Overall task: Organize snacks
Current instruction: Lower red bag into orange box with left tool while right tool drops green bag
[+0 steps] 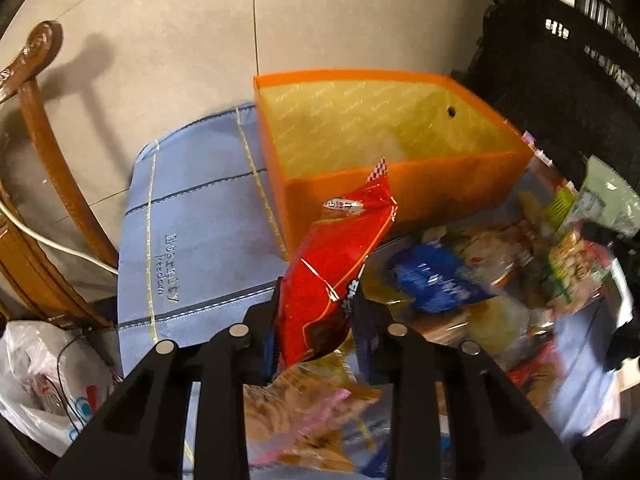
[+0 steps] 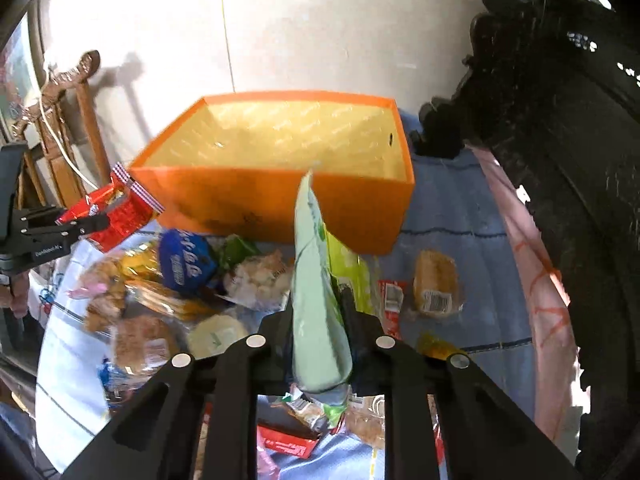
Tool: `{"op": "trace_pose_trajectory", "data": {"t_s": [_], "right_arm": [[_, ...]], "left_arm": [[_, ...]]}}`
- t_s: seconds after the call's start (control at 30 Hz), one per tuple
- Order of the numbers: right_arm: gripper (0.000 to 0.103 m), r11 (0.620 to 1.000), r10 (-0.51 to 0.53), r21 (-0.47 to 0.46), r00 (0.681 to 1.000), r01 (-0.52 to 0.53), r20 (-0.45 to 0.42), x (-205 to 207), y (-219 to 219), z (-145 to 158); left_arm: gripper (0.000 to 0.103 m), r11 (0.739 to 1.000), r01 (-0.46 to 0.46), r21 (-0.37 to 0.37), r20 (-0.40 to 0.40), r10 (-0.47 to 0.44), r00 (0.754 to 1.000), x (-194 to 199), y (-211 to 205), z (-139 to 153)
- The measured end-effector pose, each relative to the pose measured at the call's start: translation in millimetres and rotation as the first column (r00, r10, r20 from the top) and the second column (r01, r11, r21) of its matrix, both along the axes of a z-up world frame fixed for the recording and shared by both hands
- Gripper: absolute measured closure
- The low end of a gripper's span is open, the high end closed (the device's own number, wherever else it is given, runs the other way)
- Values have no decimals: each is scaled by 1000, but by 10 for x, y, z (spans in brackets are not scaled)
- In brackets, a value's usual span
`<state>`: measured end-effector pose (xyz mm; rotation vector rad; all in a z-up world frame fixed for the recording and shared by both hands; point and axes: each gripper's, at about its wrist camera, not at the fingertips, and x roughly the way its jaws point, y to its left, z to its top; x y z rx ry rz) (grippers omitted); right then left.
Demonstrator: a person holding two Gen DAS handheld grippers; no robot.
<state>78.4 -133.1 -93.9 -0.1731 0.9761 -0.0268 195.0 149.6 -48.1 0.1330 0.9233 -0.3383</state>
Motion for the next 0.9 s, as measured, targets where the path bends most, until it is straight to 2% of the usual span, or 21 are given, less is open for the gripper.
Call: {"op": "trace_pose_trajectory", "data": {"t_s": [0.1, 0.2, 0.33, 0.4, 0.5, 0.53, 0.6, 0.7, 0.8, 0.9], "right_arm": [[85, 1000, 18, 20, 999, -19, 33, -38, 22, 151], [85, 999, 42, 17, 997, -43, 70, -28, 71, 312], [85, 996, 63, 62, 990, -71, 124, 91, 66, 546], [85, 993, 71, 79, 986, -83, 153, 240, 51, 657], [85, 985, 63, 144, 980, -91, 188, 611, -40, 786], [85, 982, 54, 170, 981, -86, 185, 785, -83, 806], [85, 980, 52, 178, 982, -85, 182, 1056, -107, 821], [85, 984, 62, 154, 983, -90, 172, 1414, -94, 791], [85, 975, 59, 205, 988, -88, 146, 1682, -142, 743], [85, 974, 63, 207, 987, -93, 147, 1782, -163, 698]], "left_arm": [[74, 997, -24, -76, 60, 28, 998, -151, -76, 358], [74, 993, -13, -117, 113, 27, 993, -224, -178, 640], [74, 988, 31, -153, 176, -3, 984, -238, -458, 1119], [74, 990, 44, -133, 219, -14, 976, -145, -641, 1276], [74, 995, 10, -100, 248, 15, 969, 21, -809, 1311], [74, 998, -20, -52, 264, 33, 964, 174, -939, 1288], [74, 999, -35, -31, 262, 42, 964, 331, -1045, 1238], [74, 995, -76, -64, 183, 87, 979, 755, -1193, 1040], [74, 992, -100, -75, 141, 110, 984, 923, -1214, 937], [74, 990, -111, -87, 117, 121, 986, 1017, -1224, 866]]}}
